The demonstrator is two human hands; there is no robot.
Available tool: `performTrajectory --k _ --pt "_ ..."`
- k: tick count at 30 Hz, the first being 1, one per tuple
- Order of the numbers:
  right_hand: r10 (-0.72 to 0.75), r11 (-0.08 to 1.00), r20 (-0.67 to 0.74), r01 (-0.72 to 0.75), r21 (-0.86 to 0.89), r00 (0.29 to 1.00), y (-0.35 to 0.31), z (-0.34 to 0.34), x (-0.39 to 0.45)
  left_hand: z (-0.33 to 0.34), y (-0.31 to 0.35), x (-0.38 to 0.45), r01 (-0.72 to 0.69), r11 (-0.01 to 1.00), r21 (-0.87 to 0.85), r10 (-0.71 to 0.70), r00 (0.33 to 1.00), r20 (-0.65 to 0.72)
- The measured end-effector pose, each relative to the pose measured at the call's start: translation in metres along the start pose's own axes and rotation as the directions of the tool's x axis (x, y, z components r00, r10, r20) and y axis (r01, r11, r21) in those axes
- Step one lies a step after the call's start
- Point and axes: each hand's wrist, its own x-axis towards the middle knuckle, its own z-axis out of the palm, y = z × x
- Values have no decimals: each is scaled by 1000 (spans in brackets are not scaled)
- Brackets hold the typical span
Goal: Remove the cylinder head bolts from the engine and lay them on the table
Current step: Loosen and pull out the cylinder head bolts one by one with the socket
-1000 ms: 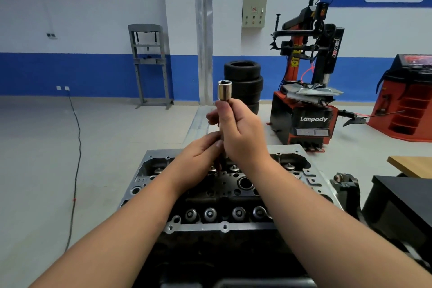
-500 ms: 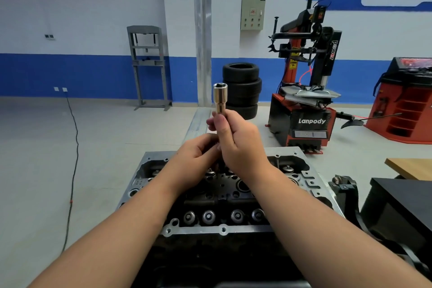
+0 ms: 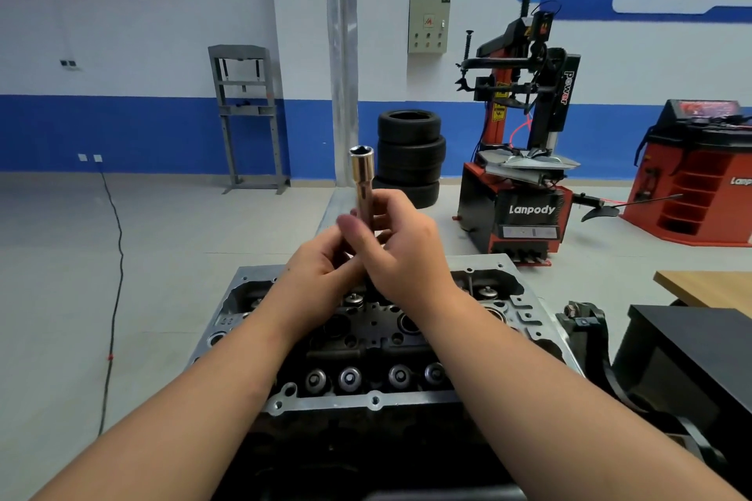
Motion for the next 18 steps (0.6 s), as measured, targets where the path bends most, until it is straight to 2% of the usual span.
performTrajectory --k 4,7,12,18 --pt "47 998 -75 -49 -26 996 3 0 1 0 0 0 -2 1000 -9 3 1000 23" --pt "73 997 -1 -73 -3 997 1 0 0 0 1 -2 21 999 -41 -17 996 83" --pt "22 1000 38 -22 -19 999 -2 -1 -1 0 1 -2 11 1000 -12 -11 1000 29" --pt "19 999 -41 -21 -41 999 0 0 -1 -1 1 -3 -29 999 -15 30 999 36"
